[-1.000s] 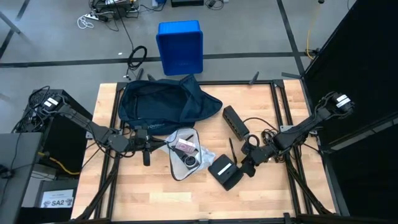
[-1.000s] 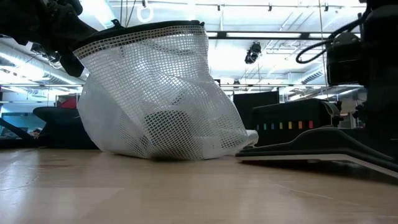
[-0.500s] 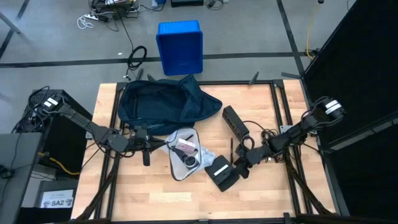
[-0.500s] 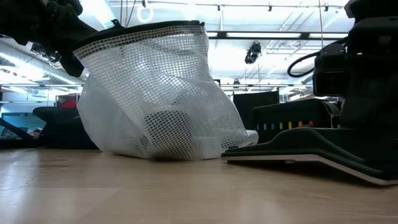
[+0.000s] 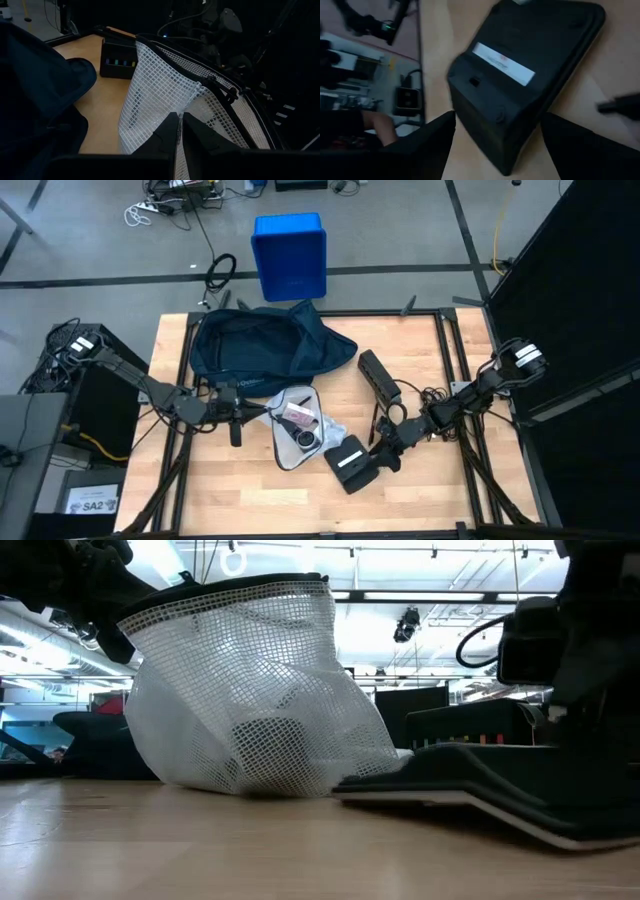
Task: Unpack backpack
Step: Put the black pen into the white mesh envelope
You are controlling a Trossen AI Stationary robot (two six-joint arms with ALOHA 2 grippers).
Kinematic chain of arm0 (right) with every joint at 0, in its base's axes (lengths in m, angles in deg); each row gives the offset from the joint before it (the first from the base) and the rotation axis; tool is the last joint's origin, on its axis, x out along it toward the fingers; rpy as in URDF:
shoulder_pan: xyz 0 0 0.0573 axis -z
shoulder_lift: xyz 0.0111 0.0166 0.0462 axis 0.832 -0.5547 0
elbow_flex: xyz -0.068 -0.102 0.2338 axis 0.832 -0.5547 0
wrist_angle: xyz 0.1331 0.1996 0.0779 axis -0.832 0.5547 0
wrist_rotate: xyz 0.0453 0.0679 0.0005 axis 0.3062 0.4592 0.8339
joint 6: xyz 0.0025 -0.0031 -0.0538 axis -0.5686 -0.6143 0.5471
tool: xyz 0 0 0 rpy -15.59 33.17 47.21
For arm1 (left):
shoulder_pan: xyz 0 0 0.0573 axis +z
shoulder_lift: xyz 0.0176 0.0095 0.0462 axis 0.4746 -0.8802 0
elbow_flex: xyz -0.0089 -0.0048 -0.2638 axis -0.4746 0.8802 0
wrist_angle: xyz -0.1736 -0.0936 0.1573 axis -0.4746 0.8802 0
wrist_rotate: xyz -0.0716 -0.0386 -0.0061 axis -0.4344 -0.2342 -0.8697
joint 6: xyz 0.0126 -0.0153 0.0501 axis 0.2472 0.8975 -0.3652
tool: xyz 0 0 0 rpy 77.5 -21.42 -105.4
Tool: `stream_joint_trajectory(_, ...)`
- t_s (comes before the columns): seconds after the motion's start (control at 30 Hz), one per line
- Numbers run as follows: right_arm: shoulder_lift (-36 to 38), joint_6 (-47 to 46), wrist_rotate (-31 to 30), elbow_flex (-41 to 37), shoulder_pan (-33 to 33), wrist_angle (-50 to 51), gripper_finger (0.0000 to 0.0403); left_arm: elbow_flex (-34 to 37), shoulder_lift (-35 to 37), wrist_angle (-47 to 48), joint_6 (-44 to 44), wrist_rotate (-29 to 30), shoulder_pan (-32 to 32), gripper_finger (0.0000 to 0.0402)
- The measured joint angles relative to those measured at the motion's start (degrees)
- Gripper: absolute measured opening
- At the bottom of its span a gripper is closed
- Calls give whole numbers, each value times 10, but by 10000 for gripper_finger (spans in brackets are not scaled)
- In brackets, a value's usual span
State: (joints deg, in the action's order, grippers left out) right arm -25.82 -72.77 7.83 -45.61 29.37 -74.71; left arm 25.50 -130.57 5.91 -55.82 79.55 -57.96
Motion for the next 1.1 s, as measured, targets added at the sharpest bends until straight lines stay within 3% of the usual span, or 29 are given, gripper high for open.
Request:
stream_joint_trajectory(0.6,1,68,35,61,-3,-6,216,0,0,0,0,0,0,0)
stream_joint_trajectory(0.73,1,97,24,106,3,106,193,0,0,0,0,0,0,0)
stream_joint_trajectory(1.1,1,199,-77,347,31,592,138,0,0,0,0,0,0,0)
